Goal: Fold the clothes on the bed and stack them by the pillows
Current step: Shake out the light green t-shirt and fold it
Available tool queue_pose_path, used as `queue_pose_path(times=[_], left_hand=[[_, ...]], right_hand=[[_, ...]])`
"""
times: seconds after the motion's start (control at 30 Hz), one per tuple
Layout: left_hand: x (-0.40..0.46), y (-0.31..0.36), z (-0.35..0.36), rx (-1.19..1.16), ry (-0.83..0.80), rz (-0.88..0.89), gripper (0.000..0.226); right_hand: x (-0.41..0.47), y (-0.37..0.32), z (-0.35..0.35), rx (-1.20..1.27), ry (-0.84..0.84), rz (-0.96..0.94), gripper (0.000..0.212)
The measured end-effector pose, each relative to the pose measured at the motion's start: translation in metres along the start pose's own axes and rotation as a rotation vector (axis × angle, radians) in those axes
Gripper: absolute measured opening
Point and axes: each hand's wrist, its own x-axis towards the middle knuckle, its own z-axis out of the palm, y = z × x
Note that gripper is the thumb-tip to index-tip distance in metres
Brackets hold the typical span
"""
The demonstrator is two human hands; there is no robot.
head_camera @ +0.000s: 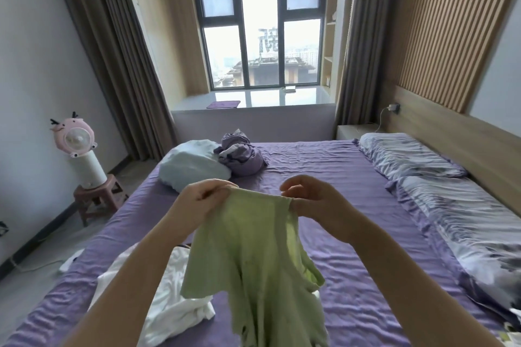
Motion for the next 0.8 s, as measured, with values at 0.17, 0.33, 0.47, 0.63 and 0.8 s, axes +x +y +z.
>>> queue_pose_path(times=[0.17, 0.33, 0.47, 0.63, 0.8], left_hand=[[0.016, 0.022, 0.02, 0.085, -0.122, -0.068, 0.008], [0.029, 0.049, 0.033, -0.044, 0.067, 0.043, 0.015], [0.037, 0.076, 0.03, -0.162, 0.047, 0.078, 0.014], [0.054, 0.107, 0.017, -0.107, 0.074, 0.138, 0.015], [0.065, 0.119, 0.008, -0.079, 0.101, 0.185, 0.01]], right_hand=[[-0.007, 0.0, -0.01, -0.138, 0.115, 0.029, 0.018], [-0.016, 0.029, -0.011, -0.117, 0.145, 0.032, 0.015], [-0.029, 0.071, -0.01, -0.153, 0.06, 0.102, 0.028], [-0.048, 0.105, -0.019, 0.017, -0.068, 0.202, 0.047], [-0.059, 0.122, -0.015, -0.044, 0.076, 0.133, 0.051]])
